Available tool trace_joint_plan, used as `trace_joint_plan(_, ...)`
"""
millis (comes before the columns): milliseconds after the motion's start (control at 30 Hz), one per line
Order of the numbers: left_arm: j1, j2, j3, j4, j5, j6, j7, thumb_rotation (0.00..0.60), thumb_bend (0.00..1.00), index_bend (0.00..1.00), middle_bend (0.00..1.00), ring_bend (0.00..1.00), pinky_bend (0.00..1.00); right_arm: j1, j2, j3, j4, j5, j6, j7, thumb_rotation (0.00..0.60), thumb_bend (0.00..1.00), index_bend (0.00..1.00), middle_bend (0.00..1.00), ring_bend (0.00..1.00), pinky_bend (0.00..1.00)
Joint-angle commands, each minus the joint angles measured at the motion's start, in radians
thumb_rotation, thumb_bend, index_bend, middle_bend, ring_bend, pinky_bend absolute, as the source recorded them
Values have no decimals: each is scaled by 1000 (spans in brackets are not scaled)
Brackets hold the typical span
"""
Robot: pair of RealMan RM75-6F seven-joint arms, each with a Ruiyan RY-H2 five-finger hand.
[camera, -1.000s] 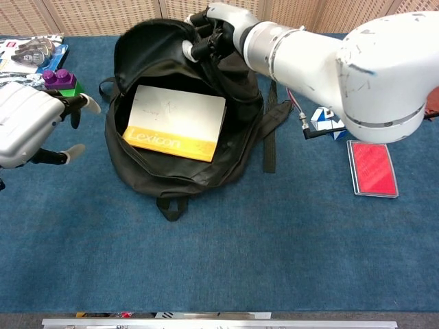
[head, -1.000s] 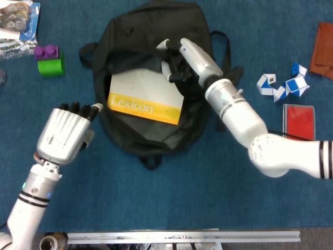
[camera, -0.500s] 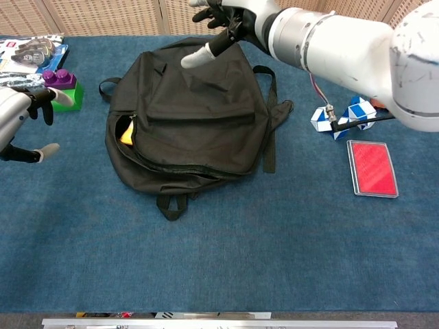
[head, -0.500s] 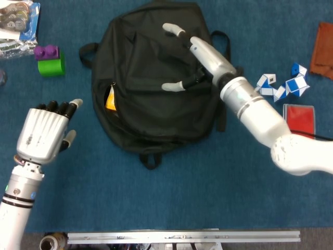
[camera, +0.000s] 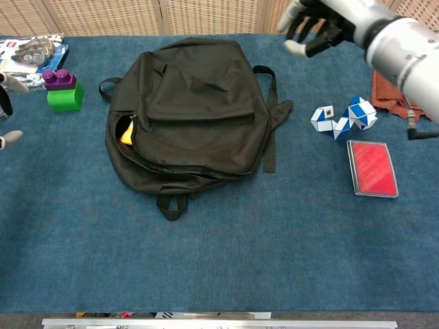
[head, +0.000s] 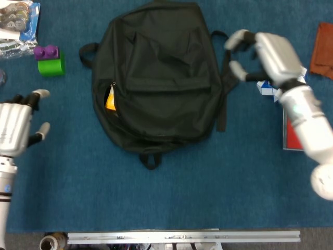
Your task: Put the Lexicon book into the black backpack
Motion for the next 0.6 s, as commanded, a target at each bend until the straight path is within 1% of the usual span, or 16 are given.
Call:
trace_joint_plan(33, 15, 25, -19, 1, -35, -4, -42, 600, 230, 292, 484, 446, 619, -120, 64, -108, -4, -142, 89, 4, 600, 366, 433, 486, 401, 474)
trace_joint_plan(200, 39, 52, -23, 9, -58, 2, -85, 600, 230, 302, 485, 446, 619, -249, 127, -204, 5, -318, 170, 69, 600, 367, 433, 487, 401, 474)
trace_joint_plan(267, 53, 58, -19, 12, -55, 14, -97, 600, 230, 306, 485, 446, 619, -299, 144, -235, 14, -375, 205, 94, 600, 367, 433, 488, 401, 474)
trace_joint_plan(367, 77, 62, -17, 17, -47, 44, -121, 600, 230, 307, 485, 446, 619, -364, 170, -270, 22, -428, 243, 125, 600, 367, 432, 488, 401, 473)
trace_joint_plan(500, 107, 68, -9, 21, -29, 79, -144, 600, 230, 307, 484, 446, 619, -441, 190, -296, 45, -476, 298, 161, 600, 366, 432, 488, 401, 474)
trace_joint_plan(600, 131, 74, 5, 23, -11, 101, -163, 600, 230, 307, 484, 446, 619, -490, 202, -300, 53, -495, 324, 205, 600, 365, 433, 488, 401, 474)
